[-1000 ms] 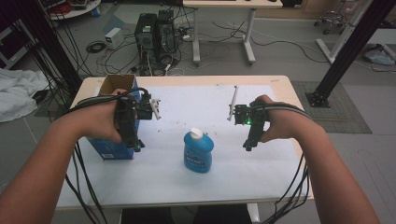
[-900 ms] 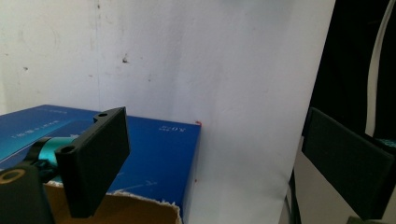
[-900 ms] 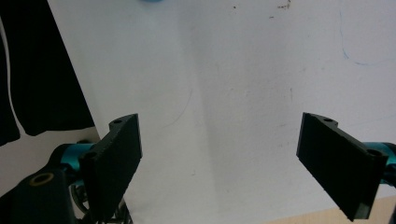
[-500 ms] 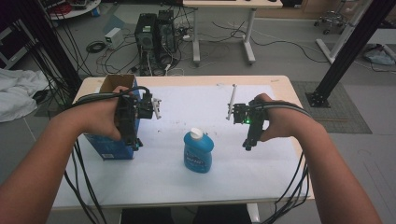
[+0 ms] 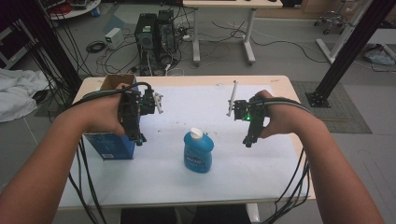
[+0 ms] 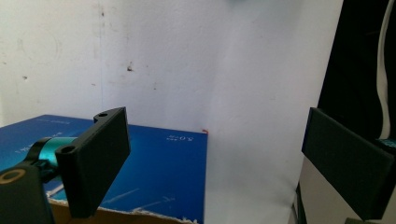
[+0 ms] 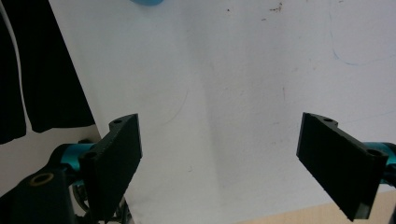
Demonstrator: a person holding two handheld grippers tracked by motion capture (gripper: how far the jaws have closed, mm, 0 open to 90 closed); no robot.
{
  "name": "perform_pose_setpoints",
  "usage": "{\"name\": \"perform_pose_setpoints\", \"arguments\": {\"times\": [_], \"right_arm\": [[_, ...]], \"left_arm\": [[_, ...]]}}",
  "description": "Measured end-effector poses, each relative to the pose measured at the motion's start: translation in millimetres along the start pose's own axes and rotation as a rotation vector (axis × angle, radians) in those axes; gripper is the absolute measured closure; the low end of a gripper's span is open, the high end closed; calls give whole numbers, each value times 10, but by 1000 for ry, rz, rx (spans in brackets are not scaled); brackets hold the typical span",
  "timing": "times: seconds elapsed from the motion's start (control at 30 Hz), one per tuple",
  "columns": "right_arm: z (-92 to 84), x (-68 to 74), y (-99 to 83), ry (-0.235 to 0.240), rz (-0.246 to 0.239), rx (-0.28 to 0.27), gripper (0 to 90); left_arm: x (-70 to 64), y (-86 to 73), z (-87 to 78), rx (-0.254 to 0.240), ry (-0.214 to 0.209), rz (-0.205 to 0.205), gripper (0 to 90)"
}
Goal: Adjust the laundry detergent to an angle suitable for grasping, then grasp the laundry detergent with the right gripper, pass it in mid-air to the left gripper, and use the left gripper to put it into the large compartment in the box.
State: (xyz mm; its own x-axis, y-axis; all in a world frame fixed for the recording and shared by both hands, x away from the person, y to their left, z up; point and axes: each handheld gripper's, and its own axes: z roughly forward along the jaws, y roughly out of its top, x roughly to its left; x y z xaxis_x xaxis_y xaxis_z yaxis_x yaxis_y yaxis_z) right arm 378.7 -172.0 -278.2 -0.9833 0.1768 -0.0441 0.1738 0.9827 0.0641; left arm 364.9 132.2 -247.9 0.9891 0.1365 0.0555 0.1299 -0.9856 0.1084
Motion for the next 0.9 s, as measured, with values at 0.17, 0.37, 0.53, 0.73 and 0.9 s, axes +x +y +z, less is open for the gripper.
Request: {"name": "perform_pose_setpoints", "arguments": {"times": [0.17, 0.37, 0.53, 0.73, 0.9], "right_arm": [[11, -39, 3, -1, -4, 3, 133], [-43, -42, 5, -7, 1, 1, 133], [-35, -79, -8, -5, 9, 8, 133], [-27, -148, -27, 0, 10, 9, 133], [-25, -153, -48, -10, 16, 11, 133]], "left_arm": [[24, 7, 1, -8, -6, 3, 79], [9, 8, -13, -6, -10, 3, 79], [44, 25, -13, -10, -13, -8, 79], [80, 79, 37, 17, -15, -7, 79], [88, 99, 75, 16, -14, -5, 79]]}}
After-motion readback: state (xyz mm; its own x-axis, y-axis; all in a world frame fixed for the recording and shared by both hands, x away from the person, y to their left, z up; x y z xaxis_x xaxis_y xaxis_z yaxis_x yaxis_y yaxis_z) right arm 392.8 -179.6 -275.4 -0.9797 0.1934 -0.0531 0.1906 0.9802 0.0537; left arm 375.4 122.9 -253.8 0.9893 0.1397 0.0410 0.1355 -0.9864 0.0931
